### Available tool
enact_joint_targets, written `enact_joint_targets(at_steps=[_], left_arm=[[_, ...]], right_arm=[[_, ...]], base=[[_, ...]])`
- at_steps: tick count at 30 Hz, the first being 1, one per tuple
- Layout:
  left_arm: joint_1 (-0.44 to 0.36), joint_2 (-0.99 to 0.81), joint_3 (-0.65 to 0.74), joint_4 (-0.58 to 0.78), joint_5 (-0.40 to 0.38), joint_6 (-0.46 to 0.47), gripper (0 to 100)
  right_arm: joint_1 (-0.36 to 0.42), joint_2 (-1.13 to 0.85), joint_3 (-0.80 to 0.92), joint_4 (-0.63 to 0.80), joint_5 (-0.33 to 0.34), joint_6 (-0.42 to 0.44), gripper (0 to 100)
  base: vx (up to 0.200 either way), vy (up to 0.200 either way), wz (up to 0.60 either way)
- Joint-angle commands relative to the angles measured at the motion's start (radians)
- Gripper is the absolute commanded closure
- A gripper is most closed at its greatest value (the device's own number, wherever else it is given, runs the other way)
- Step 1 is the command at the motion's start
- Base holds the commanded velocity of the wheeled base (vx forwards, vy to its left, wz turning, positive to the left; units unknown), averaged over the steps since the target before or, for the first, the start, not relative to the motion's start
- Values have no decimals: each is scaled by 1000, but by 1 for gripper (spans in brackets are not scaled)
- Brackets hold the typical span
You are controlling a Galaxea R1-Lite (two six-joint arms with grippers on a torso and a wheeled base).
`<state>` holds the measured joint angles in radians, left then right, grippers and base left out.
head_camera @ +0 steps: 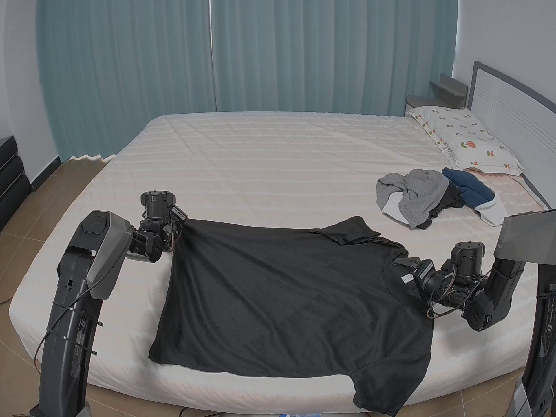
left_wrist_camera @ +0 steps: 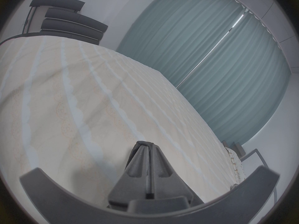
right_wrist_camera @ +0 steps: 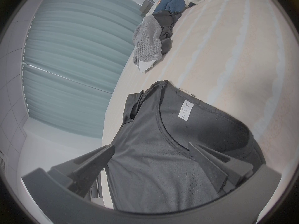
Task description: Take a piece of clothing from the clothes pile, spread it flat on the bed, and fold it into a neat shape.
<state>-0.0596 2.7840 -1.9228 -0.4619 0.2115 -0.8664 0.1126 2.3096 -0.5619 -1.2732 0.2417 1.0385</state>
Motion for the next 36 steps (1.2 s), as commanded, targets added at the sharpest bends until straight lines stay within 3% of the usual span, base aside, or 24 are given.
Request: enact_joint_targets(at_steps=[1, 13, 14, 24, 27, 30, 31, 32, 36], left_arm=[[9, 0, -10, 5, 0, -2, 100], [14, -6, 4, 11, -4, -20, 100], [14, -8, 10, 17, -14, -40, 0], [12, -31, 25, 55, -29, -88, 0], [18, -121, 111, 65, -55, -203, 0], [20, -156, 159, 62, -76, -233, 0], [21, -216, 235, 51, -112, -269, 0], [27, -235, 257, 49, -130, -281, 0], [35, -271, 309, 52, -204, -372, 0]], right_arm=[[1, 1, 0, 0, 1, 0, 0], [-1, -4, -3, -5, 1, 2, 0], [-2, -6, -3, -5, 1, 2, 0], [15, -24, -6, -83, -12, 3, 0], [50, -41, -93, -38, -22, 0, 0], [61, -48, -156, 38, -44, -6, 0], [70, -61, -331, 258, -65, -11, 0], [78, -53, -409, 362, -67, -14, 0], [111, 65, -656, 548, -108, -29, 0]], base=[[0, 0, 0], [0, 0, 0], [0, 0, 0], [0, 0, 0], [0, 0, 0], [0, 0, 0], [0, 0, 0], [0, 0, 0], [0, 0, 0]])
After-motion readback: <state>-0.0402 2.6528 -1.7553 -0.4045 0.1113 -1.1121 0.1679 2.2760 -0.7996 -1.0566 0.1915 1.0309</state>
